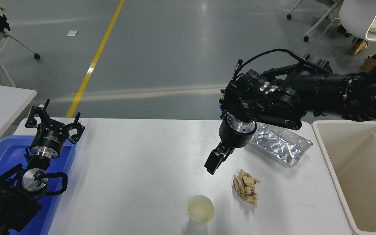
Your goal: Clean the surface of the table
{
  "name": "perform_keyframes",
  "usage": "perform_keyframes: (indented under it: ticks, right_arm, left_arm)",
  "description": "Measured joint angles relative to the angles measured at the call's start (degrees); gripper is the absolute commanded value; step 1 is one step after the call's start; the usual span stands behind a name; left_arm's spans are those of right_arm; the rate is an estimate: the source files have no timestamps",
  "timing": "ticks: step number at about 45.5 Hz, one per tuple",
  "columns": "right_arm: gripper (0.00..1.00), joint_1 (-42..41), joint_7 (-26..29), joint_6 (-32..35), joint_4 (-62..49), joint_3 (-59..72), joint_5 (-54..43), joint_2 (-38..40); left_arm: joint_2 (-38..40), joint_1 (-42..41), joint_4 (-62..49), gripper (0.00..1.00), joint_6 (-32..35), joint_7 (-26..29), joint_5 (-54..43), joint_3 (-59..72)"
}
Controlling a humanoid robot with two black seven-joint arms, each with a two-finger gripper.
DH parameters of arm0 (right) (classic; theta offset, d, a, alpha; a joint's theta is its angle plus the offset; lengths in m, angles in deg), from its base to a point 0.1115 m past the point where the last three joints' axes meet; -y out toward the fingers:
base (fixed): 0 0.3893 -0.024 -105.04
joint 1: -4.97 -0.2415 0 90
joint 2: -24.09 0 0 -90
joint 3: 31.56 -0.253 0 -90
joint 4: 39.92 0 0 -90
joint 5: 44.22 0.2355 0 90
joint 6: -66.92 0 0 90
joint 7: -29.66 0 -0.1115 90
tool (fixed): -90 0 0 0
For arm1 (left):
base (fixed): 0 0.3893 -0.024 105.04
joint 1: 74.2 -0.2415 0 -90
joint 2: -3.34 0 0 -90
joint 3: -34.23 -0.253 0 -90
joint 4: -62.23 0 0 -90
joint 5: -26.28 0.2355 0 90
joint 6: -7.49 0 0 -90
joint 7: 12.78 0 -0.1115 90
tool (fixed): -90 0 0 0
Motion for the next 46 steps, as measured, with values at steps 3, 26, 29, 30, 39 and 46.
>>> perform_keyframes:
  ticks: [3, 26, 29, 30, 39, 46]
  right_arm:
    - [0.98, 1.22, 0.0, -0.26, 0.13, -0.78, -0.08, -0.01]
    - [0.98, 9.8, -0.03, -8.21, -1.98, -2.84, -4.7, -0.02]
    - [0.98, 10.3, -0.03, -8.62, -2.39, -2.78, -5.32, -0.02]
    - [0.98, 10.43, -0.03, -8.72, -2.5, -2.74, -5.46, -0.02]
    - [0.98, 11.46, -0.1, -9.18, -3.14, -1.89, -6.82, -0.02]
    - [0.98, 12.2, -0.21, -9.31, -3.67, -0.93, -7.4, -0.02]
  left_arm:
    - [0.0, 0.0, 0.0, 1.0, 0.0, 0.0, 0.01, 0.0]
    - [0.0, 0.0, -0.01, 1.0, 0.0, 0.0, 0.0, 0.0]
    - [0.0, 0.0, -0.01, 1.0, 0.0, 0.0, 0.0, 0.0]
    - [0.0, 0.0, -0.01, 1.0, 0.0, 0.0, 0.0, 0.0]
    - [0.0, 0.0, 0.0, 1.0, 0.0, 0.0, 0.0, 0.0]
    - [0.0, 0.0, 0.0, 1.0, 0.0, 0.0, 0.0, 0.0]
